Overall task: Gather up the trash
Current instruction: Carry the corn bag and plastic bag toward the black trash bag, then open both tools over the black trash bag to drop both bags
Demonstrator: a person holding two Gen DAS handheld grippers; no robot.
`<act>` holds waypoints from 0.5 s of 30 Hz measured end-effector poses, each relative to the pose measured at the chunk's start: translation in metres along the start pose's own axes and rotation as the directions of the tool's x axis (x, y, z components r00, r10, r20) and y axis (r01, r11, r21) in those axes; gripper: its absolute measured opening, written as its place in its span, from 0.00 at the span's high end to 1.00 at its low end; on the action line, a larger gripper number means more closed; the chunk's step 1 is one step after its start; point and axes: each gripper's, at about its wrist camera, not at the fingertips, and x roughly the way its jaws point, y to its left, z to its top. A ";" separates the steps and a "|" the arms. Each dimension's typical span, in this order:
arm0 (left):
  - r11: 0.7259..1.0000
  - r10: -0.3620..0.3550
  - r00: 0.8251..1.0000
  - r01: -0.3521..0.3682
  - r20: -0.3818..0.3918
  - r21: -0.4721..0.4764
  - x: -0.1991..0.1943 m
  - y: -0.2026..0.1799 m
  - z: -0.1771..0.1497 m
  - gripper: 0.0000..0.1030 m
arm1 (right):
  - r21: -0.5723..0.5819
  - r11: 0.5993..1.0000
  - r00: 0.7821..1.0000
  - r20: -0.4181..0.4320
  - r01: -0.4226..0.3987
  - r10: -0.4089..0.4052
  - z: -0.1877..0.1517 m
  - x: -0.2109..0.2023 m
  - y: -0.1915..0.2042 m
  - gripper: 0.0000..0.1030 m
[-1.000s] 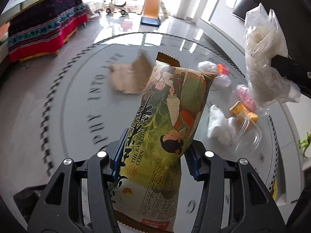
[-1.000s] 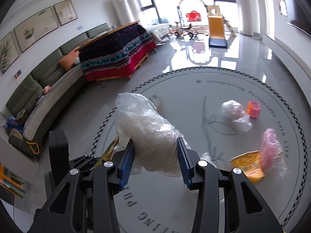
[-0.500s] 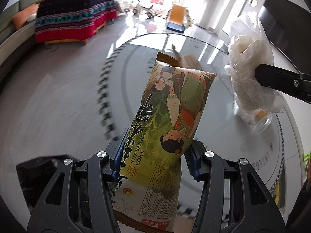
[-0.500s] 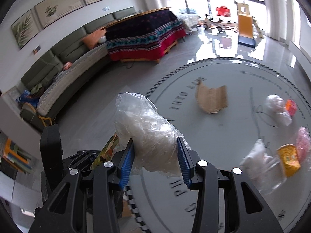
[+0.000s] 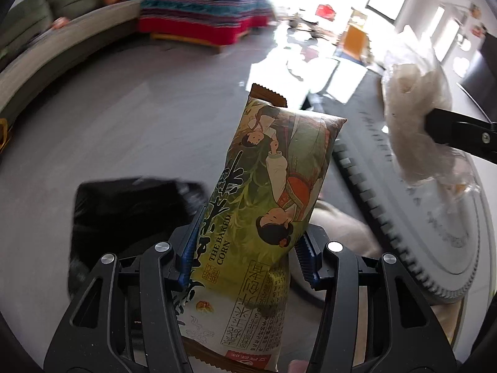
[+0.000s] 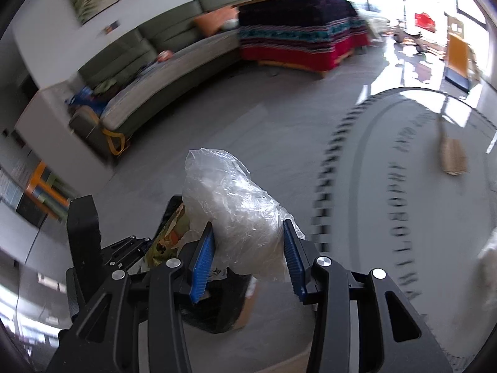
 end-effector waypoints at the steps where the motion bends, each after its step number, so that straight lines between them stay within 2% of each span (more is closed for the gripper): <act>1: 1.000 0.015 1.000 -0.015 -0.004 -0.024 -0.002 0.014 -0.006 0.50 | -0.012 1.000 1.000 -0.012 -0.014 0.014 -0.001 0.007 0.010 0.57; 9: 0.976 0.081 0.997 -0.082 -0.011 -0.203 -0.005 0.080 -0.041 0.50 | -0.053 0.991 0.989 -0.090 -0.123 0.118 -0.017 0.051 0.058 0.57; 15: 0.956 0.139 0.989 -0.146 -0.046 -0.255 -0.002 0.111 -0.059 0.50 | -0.113 0.983 0.980 -0.158 -0.142 0.123 -0.027 0.080 0.095 0.57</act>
